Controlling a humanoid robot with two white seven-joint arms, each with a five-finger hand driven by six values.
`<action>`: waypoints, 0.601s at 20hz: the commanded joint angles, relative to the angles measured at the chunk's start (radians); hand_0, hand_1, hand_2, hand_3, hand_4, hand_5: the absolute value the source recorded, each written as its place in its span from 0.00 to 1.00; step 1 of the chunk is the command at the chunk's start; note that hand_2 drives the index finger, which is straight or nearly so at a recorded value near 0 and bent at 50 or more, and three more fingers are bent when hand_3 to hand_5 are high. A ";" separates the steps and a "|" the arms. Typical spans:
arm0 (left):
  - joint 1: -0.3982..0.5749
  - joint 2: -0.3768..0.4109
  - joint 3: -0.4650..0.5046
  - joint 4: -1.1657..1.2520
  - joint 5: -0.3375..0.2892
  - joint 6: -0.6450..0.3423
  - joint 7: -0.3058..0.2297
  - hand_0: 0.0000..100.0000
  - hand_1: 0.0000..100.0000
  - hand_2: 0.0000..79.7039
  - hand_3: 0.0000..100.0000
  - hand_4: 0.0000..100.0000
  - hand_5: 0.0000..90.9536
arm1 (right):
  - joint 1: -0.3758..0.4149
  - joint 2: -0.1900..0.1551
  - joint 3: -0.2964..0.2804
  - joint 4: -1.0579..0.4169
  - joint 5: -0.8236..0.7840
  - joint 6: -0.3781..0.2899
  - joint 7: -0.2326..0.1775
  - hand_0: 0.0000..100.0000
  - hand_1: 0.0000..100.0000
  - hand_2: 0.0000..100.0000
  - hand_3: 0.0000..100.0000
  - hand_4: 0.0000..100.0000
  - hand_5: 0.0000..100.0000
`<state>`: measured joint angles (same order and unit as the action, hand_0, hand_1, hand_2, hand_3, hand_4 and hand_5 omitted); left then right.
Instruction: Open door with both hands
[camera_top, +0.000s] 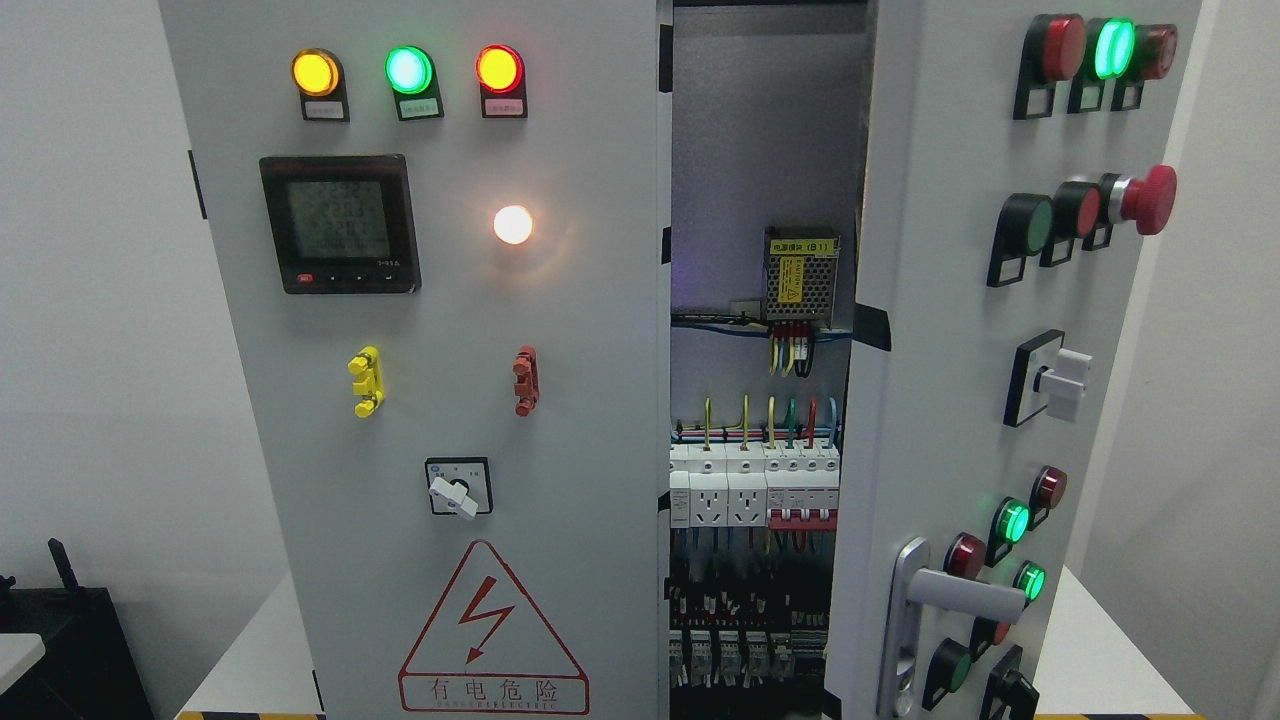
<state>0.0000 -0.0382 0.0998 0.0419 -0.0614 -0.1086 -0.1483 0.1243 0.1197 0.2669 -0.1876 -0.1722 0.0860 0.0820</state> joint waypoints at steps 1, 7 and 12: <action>0.003 0.000 0.000 0.001 -0.002 0.000 0.004 0.00 0.00 0.00 0.00 0.04 0.00 | 0.000 0.000 0.000 0.000 0.000 0.000 0.001 0.00 0.00 0.00 0.00 0.00 0.00; 0.005 0.000 -0.006 -0.022 -0.002 -0.003 0.003 0.00 0.00 0.00 0.00 0.04 0.00 | 0.000 0.000 0.000 0.000 -0.001 0.000 0.001 0.00 0.00 0.00 0.00 0.00 0.00; 0.138 -0.008 -0.009 -0.326 0.002 0.009 -0.008 0.00 0.00 0.00 0.00 0.04 0.00 | 0.000 0.000 0.000 0.000 0.000 0.000 -0.001 0.00 0.00 0.00 0.00 0.00 0.00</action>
<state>0.0418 -0.0404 0.0962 -0.0207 -0.0619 -0.1165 -0.1405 0.1243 0.1197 0.2669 -0.1874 -0.1720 0.0860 0.0820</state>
